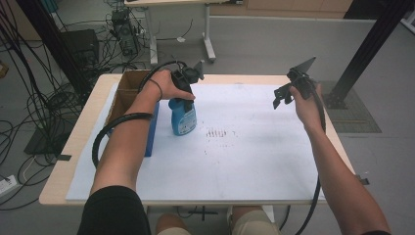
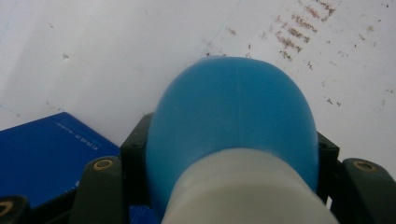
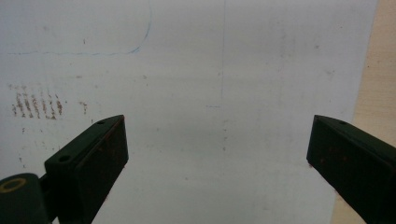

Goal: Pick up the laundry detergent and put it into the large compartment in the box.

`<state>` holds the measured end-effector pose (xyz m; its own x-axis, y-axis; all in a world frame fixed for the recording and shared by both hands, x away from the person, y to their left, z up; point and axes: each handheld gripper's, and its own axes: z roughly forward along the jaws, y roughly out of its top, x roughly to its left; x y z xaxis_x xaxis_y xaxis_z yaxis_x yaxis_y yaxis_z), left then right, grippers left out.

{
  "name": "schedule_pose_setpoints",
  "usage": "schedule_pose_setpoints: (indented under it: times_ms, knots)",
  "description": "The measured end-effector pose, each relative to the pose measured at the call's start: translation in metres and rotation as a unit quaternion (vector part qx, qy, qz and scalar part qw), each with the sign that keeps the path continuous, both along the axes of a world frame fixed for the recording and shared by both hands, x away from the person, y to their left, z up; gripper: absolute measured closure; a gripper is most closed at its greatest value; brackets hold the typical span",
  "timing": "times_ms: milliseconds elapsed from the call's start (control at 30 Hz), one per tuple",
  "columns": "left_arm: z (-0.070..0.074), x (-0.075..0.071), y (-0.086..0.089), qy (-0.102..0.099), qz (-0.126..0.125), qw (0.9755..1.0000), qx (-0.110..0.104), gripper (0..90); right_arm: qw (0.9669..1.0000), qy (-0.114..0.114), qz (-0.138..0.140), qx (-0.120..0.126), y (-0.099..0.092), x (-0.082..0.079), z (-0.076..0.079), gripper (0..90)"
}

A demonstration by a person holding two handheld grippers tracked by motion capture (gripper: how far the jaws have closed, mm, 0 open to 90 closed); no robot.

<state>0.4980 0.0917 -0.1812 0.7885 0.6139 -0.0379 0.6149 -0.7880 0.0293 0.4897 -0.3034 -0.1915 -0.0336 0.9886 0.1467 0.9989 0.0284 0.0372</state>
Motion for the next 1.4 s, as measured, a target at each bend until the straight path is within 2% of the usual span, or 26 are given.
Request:
schedule_pose_setpoints:
  times_ms: [1400]
  knots:
    - [-0.0001,-0.0027,0.0009,-0.005,-0.002,1.0000,-0.003,37.9,1.0000,0.003,0.000,-0.004,0.0038,0.0016,-0.0019,5.4]
